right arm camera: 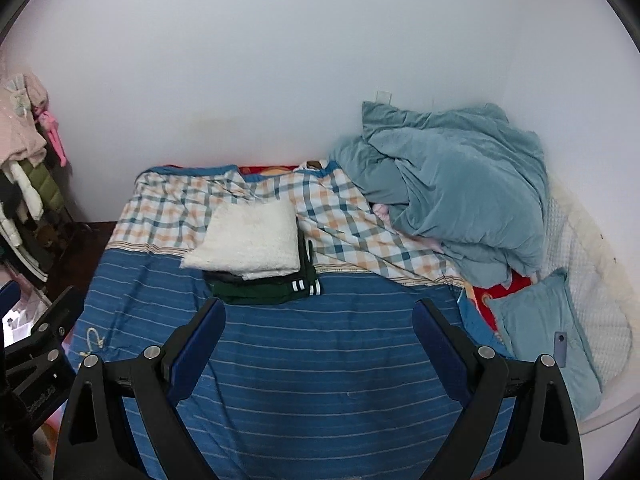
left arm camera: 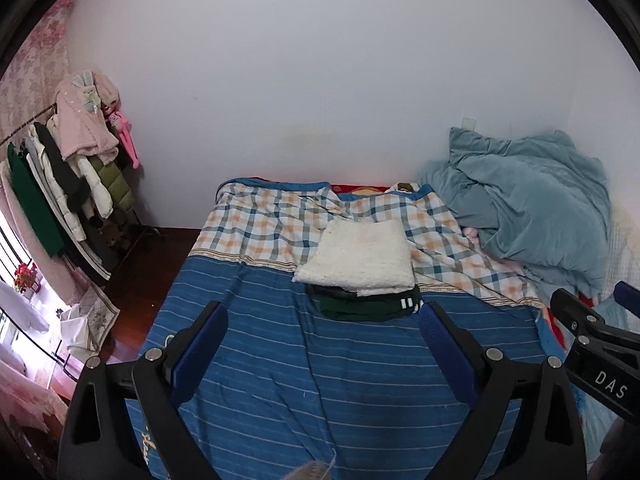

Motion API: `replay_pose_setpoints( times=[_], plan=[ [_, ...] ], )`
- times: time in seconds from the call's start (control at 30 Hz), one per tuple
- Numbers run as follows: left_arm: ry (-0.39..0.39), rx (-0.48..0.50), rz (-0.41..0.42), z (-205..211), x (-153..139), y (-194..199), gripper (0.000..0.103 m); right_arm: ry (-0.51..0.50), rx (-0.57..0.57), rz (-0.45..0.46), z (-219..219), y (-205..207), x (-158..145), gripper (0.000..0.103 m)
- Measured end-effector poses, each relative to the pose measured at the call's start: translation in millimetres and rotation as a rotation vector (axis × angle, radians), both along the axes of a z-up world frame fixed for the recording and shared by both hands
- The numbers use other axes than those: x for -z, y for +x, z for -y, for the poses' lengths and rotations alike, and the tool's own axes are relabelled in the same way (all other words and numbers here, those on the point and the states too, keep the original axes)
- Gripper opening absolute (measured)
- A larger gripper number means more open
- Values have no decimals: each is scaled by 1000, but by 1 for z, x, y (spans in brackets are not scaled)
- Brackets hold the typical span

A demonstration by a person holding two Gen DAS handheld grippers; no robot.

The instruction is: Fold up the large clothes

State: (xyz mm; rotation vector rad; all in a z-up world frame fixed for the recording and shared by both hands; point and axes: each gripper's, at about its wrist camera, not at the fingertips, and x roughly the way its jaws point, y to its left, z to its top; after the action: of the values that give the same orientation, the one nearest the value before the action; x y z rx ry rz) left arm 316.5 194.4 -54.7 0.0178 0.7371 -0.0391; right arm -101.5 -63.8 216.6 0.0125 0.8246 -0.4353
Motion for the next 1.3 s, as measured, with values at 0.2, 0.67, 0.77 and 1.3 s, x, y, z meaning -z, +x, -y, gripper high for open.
replay_pose_setpoints(
  times=[0.2, 0.67, 0.77, 1.3],
  plan=[
    [0, -2, 35, -3, -17, -28, 98, -12, -14, 50, -12, -44, -35, 96],
    [7, -9, 81, -3, -26, -63, 102, -29, -20, 87, -26, -94, -57, 98],
    [-9, -2, 79, -3, -25, -66, 102, -32, -22, 94, -26, -97, -59, 98],
    [-7, 5, 93, -2, -31, -76, 102, -45, -42, 93, -30, -105, -62, 100]
  ],
)
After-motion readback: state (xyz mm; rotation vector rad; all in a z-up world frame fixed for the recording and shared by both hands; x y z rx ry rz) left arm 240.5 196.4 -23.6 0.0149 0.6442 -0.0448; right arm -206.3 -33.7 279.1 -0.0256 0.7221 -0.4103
